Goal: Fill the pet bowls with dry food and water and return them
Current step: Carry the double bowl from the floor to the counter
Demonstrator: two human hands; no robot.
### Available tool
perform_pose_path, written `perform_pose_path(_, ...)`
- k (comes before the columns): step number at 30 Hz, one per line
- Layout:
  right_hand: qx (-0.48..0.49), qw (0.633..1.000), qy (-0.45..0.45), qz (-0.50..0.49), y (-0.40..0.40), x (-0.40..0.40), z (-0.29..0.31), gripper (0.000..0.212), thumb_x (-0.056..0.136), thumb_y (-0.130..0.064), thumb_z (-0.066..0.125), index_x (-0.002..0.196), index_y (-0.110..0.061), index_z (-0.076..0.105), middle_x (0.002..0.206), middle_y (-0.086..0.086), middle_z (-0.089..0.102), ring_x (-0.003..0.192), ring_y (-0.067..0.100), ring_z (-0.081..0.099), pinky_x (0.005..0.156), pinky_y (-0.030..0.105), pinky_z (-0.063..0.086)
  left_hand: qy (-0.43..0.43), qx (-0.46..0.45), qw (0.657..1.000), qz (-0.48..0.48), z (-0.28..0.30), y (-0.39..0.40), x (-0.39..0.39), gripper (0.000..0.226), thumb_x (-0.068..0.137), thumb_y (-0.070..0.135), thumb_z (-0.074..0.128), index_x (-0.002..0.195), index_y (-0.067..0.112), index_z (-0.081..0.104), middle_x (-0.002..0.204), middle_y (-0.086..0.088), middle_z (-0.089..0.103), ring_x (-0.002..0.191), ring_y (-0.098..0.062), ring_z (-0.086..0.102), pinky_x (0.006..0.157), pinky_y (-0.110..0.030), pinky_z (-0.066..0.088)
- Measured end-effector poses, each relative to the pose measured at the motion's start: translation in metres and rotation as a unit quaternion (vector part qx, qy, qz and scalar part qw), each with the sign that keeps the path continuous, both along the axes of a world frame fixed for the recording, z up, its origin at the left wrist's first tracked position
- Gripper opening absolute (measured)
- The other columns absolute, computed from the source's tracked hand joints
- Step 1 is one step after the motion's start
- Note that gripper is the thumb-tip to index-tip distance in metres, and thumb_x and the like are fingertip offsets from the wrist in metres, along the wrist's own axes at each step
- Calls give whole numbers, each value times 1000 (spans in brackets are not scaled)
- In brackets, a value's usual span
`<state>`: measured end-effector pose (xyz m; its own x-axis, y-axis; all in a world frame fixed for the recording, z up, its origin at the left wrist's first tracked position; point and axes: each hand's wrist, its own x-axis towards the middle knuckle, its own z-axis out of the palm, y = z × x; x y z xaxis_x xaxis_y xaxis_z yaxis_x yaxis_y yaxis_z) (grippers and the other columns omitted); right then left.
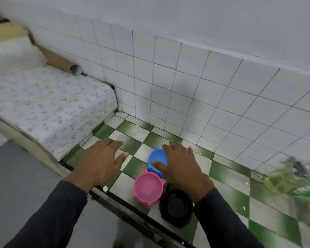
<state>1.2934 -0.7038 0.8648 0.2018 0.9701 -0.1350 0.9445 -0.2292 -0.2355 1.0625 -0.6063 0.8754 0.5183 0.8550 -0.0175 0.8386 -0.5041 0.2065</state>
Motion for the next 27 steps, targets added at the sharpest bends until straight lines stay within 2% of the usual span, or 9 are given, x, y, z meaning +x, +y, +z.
perform_pose_path(12, 30, 988, 24, 153, 72, -134, 41, 72, 97, -65, 42, 153, -21, 33, 166, 9, 23, 153, 27, 19, 124, 53, 13, -19, 26, 991, 132, 35, -5, -132, 58, 104, 58, 36, 151, 26, 49, 144, -2, 55, 127, -25, 54, 103, -39, 48)
perform_pose_path(16, 45, 978, 34, 199, 95, -199, 51, 70, 97, -64, 44, 151, -20, 35, 164, 9, 28, 152, 26, 23, 124, 52, 16, -19, 33, 983, 177, 39, -5, -196, 58, 104, 57, 38, 150, 25, 50, 143, -4, 56, 125, -26, 55, 102, -41, 49)
perform_pose_path(23, 66, 951, 75, 292, 129, -328, 65, 72, 99, -59, 46, 156, -19, 28, 166, 9, 22, 154, 26, 18, 126, 49, 14, -13, 60, 964, 259, 40, -11, -324, 61, 102, 61, 41, 151, 26, 47, 147, -2, 54, 128, -26, 53, 105, -42, 47)
perform_pose_path(27, 80, 931, 97, 342, 143, -400, 67, 71, 99, -55, 50, 156, -18, 28, 164, 7, 27, 151, 25, 23, 125, 45, 18, -17, 68, 946, 316, 40, -22, -394, 62, 101, 60, 45, 151, 23, 49, 145, -5, 56, 128, -29, 53, 105, -43, 46)
